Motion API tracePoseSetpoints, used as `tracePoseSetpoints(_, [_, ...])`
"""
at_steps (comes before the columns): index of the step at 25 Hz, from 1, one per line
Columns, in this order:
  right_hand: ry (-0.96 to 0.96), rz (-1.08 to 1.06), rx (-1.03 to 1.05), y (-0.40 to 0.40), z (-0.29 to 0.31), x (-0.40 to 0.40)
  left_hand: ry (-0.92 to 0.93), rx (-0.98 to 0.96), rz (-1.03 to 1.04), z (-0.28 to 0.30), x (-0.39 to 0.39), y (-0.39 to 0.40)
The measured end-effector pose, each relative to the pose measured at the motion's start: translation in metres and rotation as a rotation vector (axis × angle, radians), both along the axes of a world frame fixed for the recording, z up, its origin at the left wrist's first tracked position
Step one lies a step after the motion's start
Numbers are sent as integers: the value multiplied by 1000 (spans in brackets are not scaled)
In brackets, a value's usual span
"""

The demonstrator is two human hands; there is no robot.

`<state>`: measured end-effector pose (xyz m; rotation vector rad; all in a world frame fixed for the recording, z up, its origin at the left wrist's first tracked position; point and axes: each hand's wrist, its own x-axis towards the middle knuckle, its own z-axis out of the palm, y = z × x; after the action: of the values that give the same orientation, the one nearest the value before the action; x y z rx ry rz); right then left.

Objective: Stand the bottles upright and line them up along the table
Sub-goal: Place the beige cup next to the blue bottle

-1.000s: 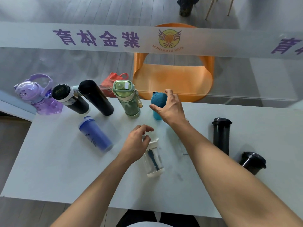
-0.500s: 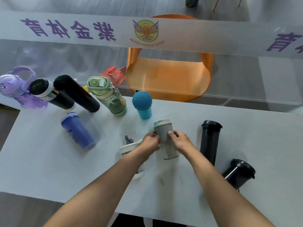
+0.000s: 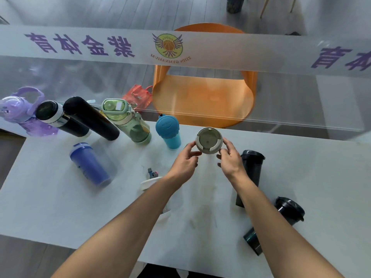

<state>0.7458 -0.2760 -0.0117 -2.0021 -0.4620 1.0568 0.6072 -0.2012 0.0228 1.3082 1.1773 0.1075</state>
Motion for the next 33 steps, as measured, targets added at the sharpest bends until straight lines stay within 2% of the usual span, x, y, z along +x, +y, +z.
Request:
tracePoseSetpoints(6, [85, -36, -11, 19, -4, 4, -9, 79, -31, 3, 12, 13])
tracePoseSetpoints(16, [71, -22, -27, 31, -7, 4, -38, 41, -87, 2, 5, 25])
tracePoseSetpoints(24, [77, -93, -65, 27, 6, -6, -55, -23, -150, 6, 2, 28])
tracePoseSetpoints(28, [23, -124, -101, 20, 14, -11, -49, -23, -152, 8, 0, 30])
tracePoseSetpoints(31, [-59, -186, -101, -7, 22, -12, 24, -15, -80, 4, -4, 19])
tracePoseSetpoints(33, [-124, -247, -85, -34, 27, -5, 57, -4, -109, -2, -5, 6])
